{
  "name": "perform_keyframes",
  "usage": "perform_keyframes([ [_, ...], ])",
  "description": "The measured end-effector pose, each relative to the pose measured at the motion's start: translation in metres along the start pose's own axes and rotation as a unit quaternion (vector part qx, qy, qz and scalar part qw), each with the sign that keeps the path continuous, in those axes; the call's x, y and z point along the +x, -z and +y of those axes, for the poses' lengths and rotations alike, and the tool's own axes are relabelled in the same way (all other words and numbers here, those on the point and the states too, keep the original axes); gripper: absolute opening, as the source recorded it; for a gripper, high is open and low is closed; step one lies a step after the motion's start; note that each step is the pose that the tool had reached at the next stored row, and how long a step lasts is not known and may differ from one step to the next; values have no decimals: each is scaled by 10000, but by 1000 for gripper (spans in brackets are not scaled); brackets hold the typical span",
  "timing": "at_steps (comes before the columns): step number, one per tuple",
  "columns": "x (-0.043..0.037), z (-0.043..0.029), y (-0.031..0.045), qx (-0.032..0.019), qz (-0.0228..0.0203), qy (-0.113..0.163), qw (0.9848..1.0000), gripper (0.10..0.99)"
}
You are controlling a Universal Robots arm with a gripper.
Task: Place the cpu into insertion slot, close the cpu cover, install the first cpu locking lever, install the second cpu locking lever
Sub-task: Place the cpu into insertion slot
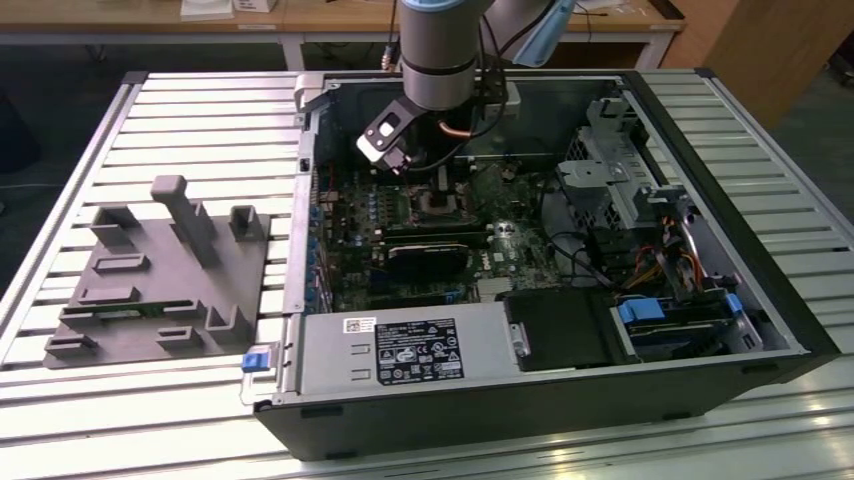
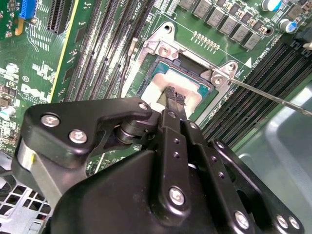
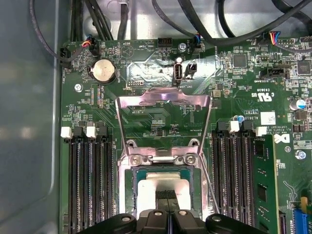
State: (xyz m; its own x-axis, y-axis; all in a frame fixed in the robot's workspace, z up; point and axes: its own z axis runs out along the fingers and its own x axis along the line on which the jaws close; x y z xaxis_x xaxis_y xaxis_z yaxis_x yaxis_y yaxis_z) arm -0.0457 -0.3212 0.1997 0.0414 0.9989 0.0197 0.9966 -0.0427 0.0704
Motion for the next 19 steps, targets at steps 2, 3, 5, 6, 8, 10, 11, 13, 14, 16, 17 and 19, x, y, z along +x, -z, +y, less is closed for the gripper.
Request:
perform_keyframes([
  [2, -1, -1, -6, 1, -3, 0, 10000, 106],
  [3, -1, -1, -7, 2, -3, 0, 10000, 106],
  [5, -1, -1, -9, 1, -2, 0, 10000, 106],
  [6, 0, -1, -10, 1, -1, 0, 10000, 106],
  [8, 0, -1, -10, 0, 0, 0, 10000, 106],
  [10, 2, 1, -1, -4, 5, -1, 10000, 106],
  [11, 2, 2, 7, -4, 6, -1, 10000, 106],
  [13, 1, 3, 43, 0, 0, 0, 10000, 106],
  [14, 2, 5, 62, -1, 1, 0, 10000, 106],
  [16, 2, 7, 104, -1, 1, 0, 10000, 106],
  [17, 3, 9, 127, 0, 0, 0, 10000, 106],
  [19, 4, 13, 180, -1, 1, 0, 10000, 106],
])
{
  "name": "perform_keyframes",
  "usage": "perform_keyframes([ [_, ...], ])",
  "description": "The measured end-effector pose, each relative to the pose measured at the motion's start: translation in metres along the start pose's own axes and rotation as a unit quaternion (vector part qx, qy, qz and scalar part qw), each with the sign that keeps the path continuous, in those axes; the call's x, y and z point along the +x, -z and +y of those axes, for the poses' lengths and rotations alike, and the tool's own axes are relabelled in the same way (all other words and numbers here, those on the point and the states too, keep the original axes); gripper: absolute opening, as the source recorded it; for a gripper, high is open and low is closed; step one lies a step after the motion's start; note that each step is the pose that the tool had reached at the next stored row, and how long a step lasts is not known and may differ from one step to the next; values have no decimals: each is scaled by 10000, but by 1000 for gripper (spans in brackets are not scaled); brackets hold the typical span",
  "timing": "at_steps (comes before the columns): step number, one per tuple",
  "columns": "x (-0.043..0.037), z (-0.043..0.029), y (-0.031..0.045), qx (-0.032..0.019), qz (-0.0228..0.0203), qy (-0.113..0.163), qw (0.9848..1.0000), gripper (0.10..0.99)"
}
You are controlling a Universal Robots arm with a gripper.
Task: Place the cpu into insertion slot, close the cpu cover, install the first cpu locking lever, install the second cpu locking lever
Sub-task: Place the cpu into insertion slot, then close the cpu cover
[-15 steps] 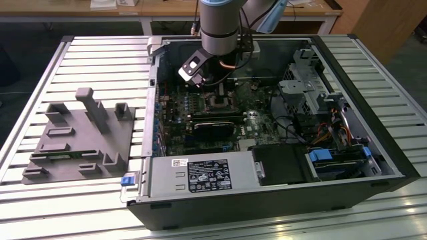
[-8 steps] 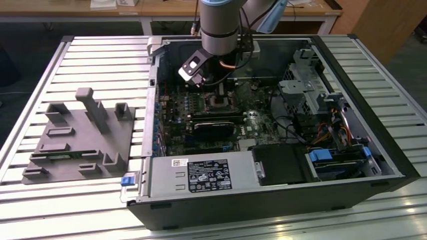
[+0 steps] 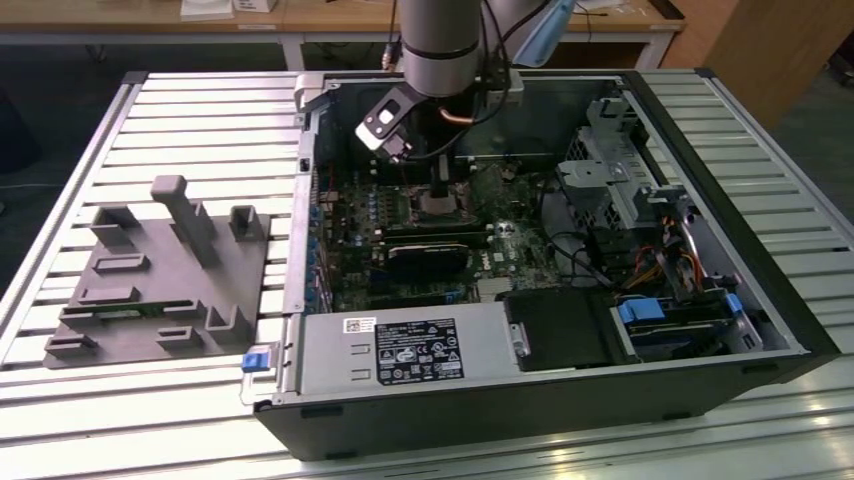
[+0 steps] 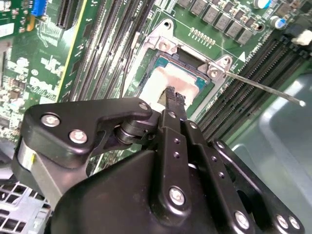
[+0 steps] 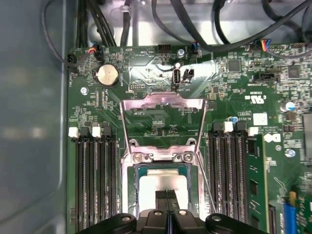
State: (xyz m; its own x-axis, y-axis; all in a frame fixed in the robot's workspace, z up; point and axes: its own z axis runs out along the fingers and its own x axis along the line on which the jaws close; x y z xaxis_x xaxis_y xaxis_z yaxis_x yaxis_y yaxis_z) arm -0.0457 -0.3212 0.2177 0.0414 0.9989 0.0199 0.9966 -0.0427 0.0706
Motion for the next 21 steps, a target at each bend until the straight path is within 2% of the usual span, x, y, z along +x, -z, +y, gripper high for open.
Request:
perform_keyframes([
  [13, 7, 23, 328, -4, 0, 0, 10000, 106],
  [21, 7, 24, 345, -4, 1, 0, 10000, 106],
])
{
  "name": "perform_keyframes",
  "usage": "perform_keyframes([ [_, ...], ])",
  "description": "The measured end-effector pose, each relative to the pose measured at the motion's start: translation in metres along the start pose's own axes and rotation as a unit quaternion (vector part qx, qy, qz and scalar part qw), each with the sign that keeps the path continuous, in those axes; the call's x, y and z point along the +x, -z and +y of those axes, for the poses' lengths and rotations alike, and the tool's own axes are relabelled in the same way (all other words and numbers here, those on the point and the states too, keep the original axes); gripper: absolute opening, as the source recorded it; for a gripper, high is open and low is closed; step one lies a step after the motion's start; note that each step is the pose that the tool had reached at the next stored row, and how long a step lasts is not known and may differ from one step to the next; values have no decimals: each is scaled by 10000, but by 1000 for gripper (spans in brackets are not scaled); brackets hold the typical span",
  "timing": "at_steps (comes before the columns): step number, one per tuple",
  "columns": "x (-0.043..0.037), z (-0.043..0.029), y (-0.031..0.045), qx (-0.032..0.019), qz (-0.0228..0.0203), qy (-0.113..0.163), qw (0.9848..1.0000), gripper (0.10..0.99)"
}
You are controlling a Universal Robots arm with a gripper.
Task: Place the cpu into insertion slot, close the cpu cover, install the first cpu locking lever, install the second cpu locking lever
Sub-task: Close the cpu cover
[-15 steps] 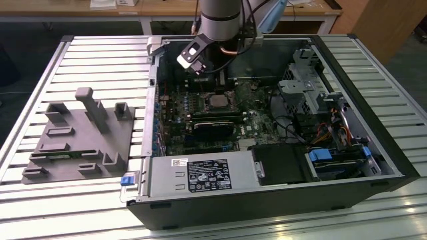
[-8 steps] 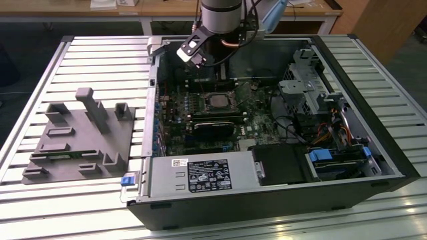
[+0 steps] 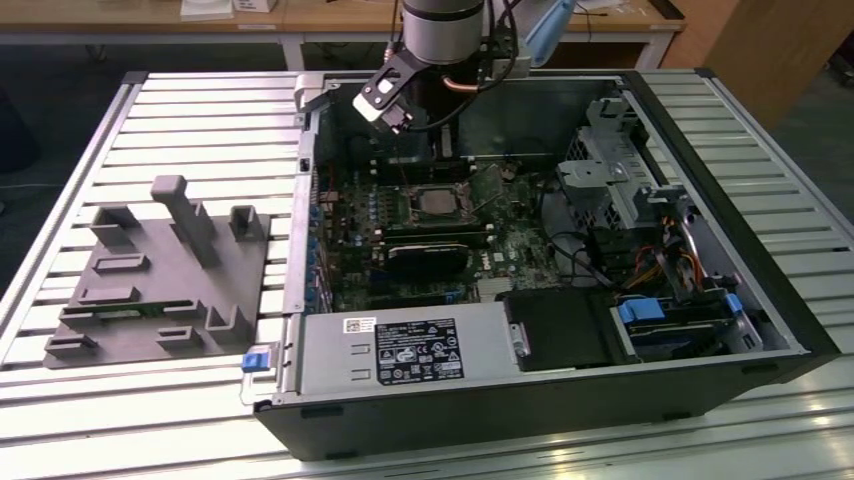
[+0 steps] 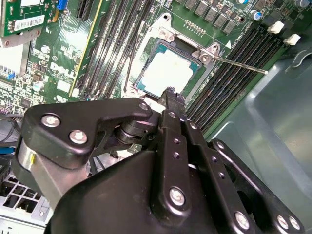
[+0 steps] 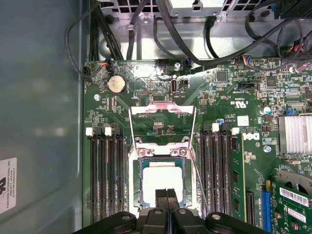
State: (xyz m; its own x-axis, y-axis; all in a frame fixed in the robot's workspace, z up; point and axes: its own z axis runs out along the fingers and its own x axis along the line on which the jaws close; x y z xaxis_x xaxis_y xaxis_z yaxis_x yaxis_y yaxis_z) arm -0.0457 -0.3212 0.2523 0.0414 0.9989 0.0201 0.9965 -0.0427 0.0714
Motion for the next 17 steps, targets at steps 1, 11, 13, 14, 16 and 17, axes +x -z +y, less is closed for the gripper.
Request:
perform_keyframes([
  [1, 0, 0, 0, 0, 0, 0, 10000, 106],
  [11, 2, 34, -2, 1, 0, 0, 10000, 106],
  [13, 3, 64, -5, 0, 1, 0, 10000, 106],
  [14, 3, 81, -6, 0, 1, 0, 10000, 106],
  [16, 5, 112, -8, 0, 1, 0, 10000, 106],
  [17, 5, 126, -9, 0, 1, 0, 10000, 106],
])
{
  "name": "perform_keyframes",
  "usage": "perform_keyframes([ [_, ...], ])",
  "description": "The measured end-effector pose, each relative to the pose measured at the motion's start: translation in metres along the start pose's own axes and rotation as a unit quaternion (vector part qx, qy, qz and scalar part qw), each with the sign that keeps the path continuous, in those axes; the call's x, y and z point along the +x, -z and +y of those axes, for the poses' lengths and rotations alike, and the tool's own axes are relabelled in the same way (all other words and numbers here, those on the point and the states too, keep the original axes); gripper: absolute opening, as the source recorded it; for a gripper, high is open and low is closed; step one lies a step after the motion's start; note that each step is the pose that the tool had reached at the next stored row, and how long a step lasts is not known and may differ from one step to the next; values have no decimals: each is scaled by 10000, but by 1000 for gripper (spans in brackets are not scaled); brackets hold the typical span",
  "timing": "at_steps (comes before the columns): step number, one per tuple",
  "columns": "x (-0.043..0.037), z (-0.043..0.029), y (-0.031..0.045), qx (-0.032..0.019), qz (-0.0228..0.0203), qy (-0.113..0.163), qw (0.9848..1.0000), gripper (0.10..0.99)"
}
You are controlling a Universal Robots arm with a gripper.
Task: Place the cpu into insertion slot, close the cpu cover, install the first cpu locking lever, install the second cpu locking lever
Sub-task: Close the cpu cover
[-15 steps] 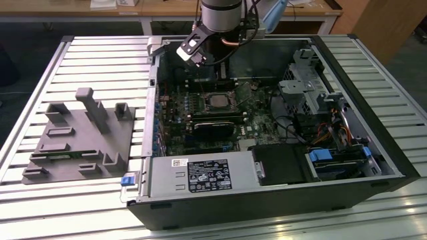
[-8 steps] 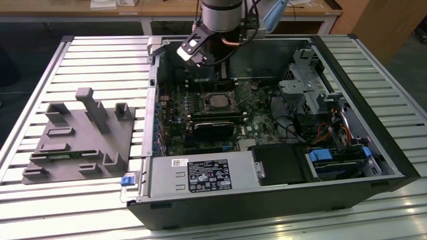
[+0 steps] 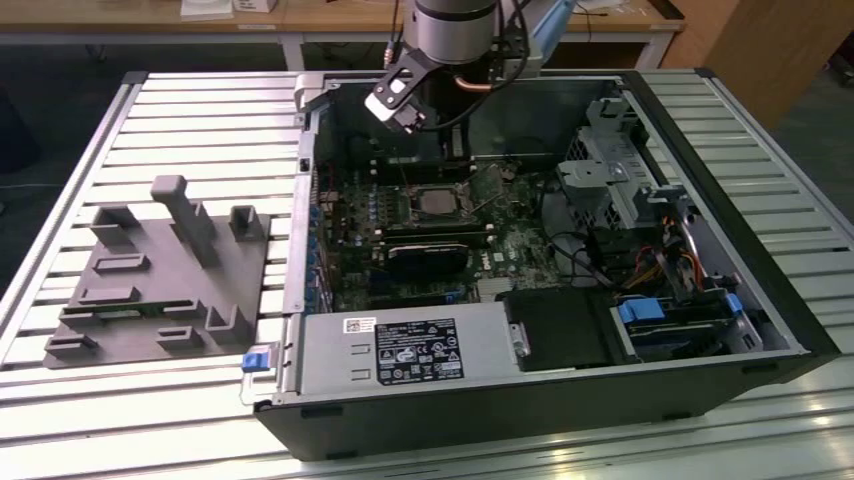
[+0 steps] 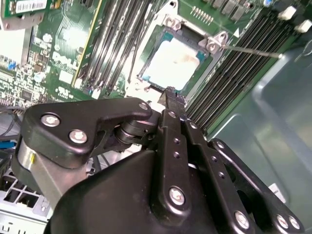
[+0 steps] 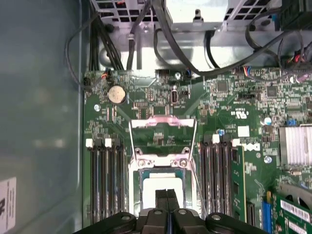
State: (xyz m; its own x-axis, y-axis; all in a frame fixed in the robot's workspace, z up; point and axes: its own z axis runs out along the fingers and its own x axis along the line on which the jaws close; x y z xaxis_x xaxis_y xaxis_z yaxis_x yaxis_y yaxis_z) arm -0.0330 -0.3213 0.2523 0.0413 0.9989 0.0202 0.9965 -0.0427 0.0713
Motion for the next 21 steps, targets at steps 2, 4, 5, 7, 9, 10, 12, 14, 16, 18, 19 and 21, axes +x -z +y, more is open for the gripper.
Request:
perform_keyframes([
  [2, 1, 28, -2, 0, 0, 0, 10000, 106],
  [4, 2, 56, -4, 0, 0, 0, 10000, 106],
  [5, 3, 70, -5, 0, 0, 0, 10000, 106],
  [7, 4, 101, -7, 0, 0, 0, 10000, 106],
  [9, 6, 132, -10, 0, 0, 0, 10000, 106],
  [10, 6, 148, -11, 0, 0, 0, 10000, 106],
  [12, 8, 182, -13, 0, 0, 0, 10000, 106],
  [14, 9, 222, -16, 0, 0, 0, 10000, 106],
  [16, 11, 268, -19, 0, 0, 0, 10000, 106],
  [18, 13, 318, -23, 0, 0, 0, 10000, 106],
  [19, 14, 343, -25, 0, 0, 0, 10000, 106],
  [21, 17, 395, -28, 0, 0, 0, 10000, 106],
])
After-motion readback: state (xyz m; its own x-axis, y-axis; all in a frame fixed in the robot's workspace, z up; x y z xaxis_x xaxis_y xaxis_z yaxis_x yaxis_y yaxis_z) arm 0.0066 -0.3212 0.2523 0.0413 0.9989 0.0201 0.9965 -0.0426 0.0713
